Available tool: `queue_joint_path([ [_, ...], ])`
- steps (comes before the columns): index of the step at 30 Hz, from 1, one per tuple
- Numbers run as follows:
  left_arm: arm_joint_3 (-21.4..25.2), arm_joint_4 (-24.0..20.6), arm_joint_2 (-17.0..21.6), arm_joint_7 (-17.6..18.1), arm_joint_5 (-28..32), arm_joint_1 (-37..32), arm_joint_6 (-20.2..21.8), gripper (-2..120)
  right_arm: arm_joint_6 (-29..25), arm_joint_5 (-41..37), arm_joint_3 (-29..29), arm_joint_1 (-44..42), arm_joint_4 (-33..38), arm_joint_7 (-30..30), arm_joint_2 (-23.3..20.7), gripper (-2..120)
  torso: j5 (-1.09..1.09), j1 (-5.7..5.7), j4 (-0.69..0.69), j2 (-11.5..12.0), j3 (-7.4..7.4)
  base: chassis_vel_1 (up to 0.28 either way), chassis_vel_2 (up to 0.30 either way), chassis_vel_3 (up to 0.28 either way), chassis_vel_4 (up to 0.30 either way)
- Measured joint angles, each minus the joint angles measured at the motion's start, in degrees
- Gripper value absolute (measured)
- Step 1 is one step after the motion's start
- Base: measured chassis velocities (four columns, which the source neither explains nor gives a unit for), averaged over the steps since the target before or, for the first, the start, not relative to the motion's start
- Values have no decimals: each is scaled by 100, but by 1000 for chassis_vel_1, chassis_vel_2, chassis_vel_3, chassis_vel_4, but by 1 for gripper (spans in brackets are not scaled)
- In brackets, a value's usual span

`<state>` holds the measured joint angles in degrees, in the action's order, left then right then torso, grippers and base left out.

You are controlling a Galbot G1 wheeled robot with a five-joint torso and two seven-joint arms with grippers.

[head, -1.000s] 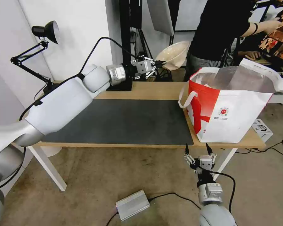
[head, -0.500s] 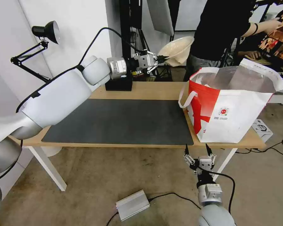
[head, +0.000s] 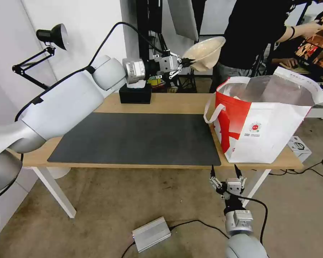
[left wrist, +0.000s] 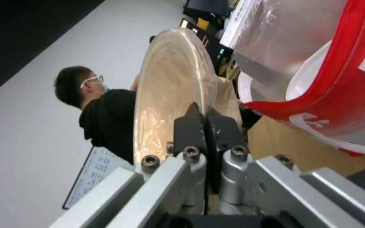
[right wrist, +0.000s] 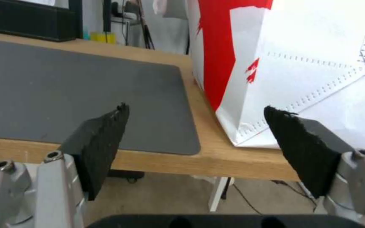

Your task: Pick up the trash from the table and place it into the takeout bag.

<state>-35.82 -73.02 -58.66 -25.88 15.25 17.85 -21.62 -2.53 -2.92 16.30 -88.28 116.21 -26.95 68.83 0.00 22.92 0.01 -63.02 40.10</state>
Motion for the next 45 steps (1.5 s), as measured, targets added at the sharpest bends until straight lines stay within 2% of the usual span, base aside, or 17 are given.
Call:
queue_joint_path([
  [20, -164, 350, -382, -158, -28, 492, -116, 0, -3, 17, 8, 16, 22, 3, 101, 86, 1, 0, 0, 0, 0, 0, 0, 0, 0],
  [45, -251, 734, -1130, -212, -147, 774, -123, 0, -35, 25, 54, -32, 27, 3, 184, 86, 1, 0, -1, 0, 0, 0, 0, 0, 0],
])
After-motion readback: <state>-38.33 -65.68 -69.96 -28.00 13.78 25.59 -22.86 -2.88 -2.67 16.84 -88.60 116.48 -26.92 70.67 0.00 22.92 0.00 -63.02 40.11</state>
